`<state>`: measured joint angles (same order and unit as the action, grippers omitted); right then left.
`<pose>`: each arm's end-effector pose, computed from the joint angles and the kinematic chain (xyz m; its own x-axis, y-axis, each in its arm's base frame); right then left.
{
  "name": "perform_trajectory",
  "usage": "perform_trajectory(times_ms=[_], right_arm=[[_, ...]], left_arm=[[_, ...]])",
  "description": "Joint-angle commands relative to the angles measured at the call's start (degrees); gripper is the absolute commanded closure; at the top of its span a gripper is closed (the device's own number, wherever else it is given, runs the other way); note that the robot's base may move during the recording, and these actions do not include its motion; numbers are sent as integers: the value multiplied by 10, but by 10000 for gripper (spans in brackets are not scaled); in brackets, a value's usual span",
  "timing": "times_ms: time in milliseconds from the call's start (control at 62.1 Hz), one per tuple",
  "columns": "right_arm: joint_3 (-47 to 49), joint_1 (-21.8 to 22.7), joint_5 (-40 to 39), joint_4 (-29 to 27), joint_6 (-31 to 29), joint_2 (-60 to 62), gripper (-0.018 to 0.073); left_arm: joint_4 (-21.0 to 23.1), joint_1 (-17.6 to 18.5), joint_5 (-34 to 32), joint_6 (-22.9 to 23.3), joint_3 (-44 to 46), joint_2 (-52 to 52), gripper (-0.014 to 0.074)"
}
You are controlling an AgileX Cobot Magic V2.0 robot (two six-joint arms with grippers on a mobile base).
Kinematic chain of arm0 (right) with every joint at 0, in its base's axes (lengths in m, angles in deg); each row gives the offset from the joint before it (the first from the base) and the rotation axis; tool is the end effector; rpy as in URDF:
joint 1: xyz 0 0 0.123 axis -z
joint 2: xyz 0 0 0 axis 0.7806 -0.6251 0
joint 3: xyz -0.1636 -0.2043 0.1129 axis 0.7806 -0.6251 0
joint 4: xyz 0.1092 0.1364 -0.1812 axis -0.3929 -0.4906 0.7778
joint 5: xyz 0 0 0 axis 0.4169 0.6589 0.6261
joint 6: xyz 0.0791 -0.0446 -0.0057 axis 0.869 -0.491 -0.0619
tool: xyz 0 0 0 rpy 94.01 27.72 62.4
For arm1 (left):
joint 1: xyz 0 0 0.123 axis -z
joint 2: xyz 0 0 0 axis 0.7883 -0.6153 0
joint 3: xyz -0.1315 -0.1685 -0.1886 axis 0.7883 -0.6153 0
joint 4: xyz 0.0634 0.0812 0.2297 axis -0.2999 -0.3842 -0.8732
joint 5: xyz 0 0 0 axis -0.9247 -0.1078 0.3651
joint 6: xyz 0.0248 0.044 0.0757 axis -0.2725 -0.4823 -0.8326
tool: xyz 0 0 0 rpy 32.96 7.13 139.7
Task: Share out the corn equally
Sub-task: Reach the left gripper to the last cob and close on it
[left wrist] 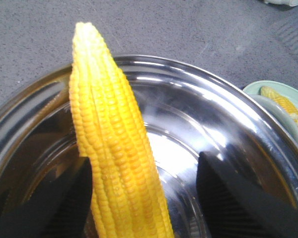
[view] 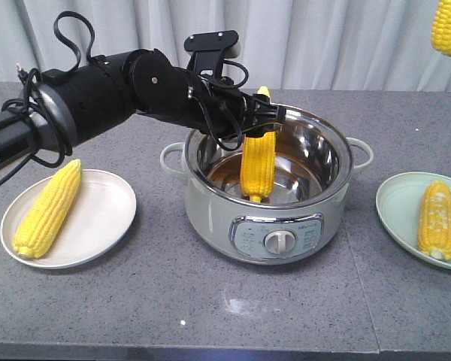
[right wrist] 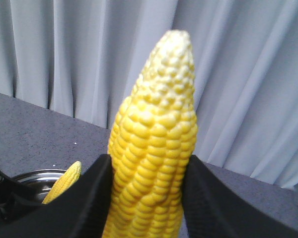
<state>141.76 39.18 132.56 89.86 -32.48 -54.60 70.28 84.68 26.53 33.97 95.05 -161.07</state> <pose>0.2141 0.0400 0.5438 -0.2148 -0.2608 -0.9412 -0.1975 0.9554 -0.2196 0.3813 -0.2662 0.3174 -0.6664 0.0926 -0.7398 0.4947 0.7973 -0.3458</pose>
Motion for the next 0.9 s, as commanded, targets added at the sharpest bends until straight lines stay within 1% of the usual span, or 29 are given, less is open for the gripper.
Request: perform_trajectory(times_ms=[0,387,661,789,886], right_arm=[[16,2,-45,9,0,10,565],[16,2,-45,9,0,10,565],[16,2,-45,11,0,10,564],[16,2,-45,20,0,10,564],[16,2,-45,25,0,10,564]], left_arm=[[2,1,-38,9,21,33,146],[2,1,-38,9,21,31,138],[4,1,-22,9,21,9,66],[7,1,-38,9,21,2,58],[7,2,-31,9,21,-8,58]])
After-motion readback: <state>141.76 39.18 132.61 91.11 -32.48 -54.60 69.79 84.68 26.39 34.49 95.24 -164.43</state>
